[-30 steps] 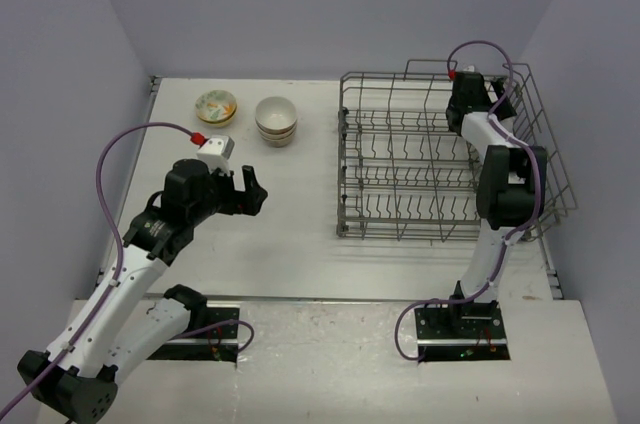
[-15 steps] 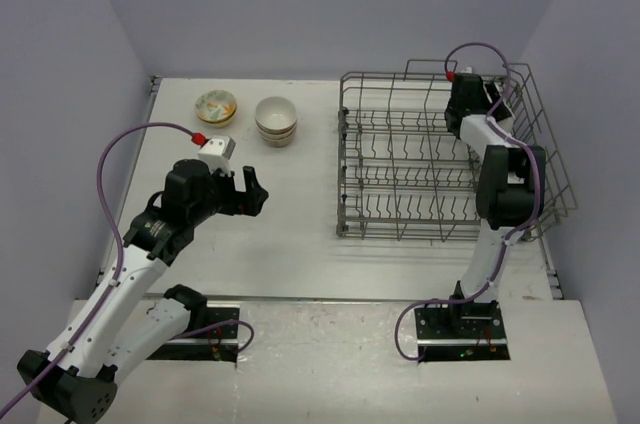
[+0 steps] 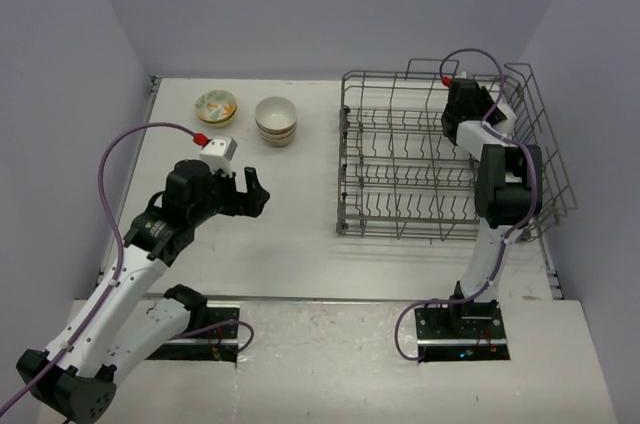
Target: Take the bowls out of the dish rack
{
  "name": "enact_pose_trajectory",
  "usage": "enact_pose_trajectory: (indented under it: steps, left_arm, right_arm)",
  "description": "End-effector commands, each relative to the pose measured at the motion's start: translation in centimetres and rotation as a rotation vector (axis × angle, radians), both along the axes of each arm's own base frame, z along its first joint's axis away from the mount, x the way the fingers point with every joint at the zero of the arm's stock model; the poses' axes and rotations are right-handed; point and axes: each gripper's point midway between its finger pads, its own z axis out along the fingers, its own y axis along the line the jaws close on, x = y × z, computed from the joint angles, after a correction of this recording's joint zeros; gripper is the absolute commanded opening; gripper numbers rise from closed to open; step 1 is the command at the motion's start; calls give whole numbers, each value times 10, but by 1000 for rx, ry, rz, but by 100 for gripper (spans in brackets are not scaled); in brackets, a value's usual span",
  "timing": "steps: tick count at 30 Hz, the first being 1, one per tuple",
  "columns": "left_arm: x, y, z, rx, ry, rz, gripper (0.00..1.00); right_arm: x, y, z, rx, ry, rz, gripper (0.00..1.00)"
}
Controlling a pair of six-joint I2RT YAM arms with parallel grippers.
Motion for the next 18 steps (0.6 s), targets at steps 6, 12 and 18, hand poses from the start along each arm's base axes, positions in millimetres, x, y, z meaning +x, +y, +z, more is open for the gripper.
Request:
enact_pose_trajectory:
  steps: [6,12,18]
  left_arm:
    - [2,-8,12,-12,-60,-45,100]
    - [2,-9,11,-12,-60,-49,100]
    - [1,-9,12,-13,-63,-51,100]
  right_arm:
    - [1,-15,54,-112,-176,-68,50]
    - [-1,-15,64,-130,-198,-63,51]
    - [0,-17,52,-141,-173,-52,41]
